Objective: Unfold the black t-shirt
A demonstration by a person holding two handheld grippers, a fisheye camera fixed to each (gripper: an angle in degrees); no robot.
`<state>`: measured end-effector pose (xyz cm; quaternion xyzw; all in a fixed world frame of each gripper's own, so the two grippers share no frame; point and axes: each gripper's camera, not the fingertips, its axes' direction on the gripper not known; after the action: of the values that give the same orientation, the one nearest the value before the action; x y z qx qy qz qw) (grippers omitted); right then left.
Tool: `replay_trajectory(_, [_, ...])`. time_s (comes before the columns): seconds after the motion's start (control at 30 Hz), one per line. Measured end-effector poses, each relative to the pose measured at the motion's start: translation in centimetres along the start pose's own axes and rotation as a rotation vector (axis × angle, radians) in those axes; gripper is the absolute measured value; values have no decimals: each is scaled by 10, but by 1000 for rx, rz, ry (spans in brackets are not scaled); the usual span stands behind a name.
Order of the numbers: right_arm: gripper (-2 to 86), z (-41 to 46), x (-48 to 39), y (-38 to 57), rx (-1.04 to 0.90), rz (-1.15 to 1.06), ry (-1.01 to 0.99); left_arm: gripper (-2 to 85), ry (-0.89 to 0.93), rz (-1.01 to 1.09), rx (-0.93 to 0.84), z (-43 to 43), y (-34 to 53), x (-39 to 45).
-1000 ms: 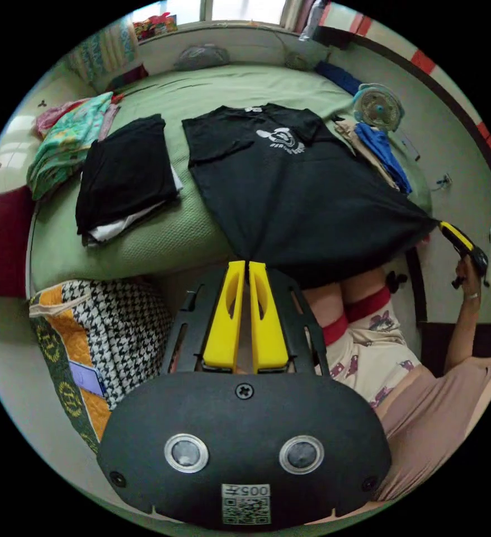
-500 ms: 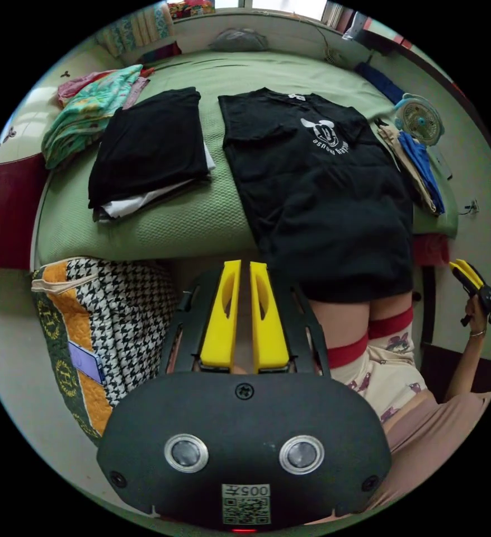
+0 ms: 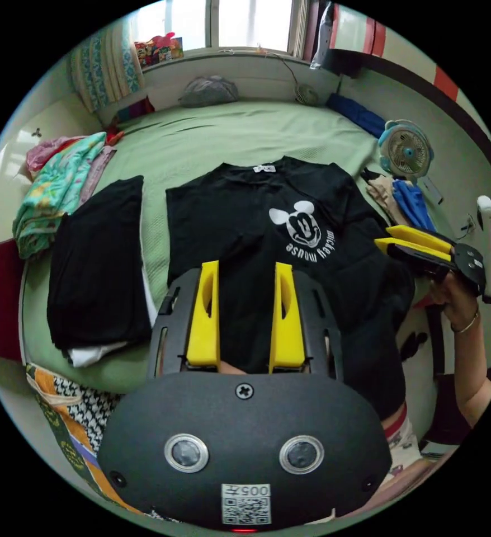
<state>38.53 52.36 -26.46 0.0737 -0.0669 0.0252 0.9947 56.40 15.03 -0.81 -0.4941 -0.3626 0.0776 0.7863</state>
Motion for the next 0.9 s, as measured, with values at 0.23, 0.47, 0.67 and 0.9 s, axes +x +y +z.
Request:
replay_trajectory(0.23, [93,90,11,-79,-45,-45,92,154,4,28,-101,68,-36,1])
replay_trajectory(0.47, [1,111,41,-91,-24,-45,37,102,41,83,-63,71,-36,-9])
replay_trajectory(0.67, [-14,85,93,-121,39,85,-6,50,70,-73,-3,54,-45,-43])
replay_trajectory(0.9, [-14,40,220,-114,107,413,102,49,-184,-461,134,16,-7,-133])
